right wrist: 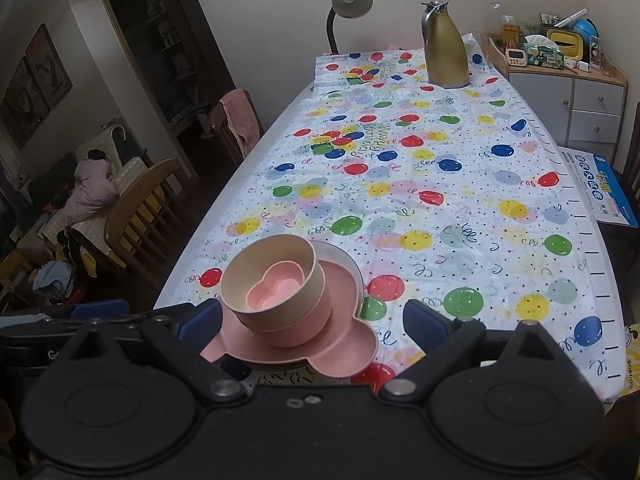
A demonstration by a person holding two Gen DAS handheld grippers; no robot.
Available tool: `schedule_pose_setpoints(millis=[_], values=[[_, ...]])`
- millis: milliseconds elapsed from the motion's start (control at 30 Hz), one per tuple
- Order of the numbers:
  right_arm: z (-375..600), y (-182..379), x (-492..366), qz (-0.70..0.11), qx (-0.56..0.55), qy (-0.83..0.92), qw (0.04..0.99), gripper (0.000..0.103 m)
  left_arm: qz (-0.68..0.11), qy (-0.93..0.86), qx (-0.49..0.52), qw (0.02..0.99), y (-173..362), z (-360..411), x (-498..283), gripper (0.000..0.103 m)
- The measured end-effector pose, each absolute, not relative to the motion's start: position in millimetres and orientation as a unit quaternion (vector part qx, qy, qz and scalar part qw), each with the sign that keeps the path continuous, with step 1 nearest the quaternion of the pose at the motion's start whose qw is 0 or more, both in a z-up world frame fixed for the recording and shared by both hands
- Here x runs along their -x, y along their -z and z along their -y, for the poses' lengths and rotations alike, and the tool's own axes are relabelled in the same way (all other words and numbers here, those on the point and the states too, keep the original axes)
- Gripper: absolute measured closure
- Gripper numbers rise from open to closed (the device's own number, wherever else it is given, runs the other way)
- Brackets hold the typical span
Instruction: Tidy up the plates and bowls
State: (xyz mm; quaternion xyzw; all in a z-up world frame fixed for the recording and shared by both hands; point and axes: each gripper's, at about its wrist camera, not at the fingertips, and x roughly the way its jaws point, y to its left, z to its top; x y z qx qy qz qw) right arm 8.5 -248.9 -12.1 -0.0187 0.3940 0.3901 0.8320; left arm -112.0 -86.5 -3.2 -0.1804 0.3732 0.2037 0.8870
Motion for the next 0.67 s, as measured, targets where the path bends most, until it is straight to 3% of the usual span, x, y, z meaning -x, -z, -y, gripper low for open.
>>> schedule_pose_setpoints(millis=[667], values=[[251.4, 18.1, -12.4, -0.406, 0.023, -0.387, 0.828, 0.006, -0.385, -0.194, 0.189, 0.882, 11.4, 90.1, 107.3, 0.001]])
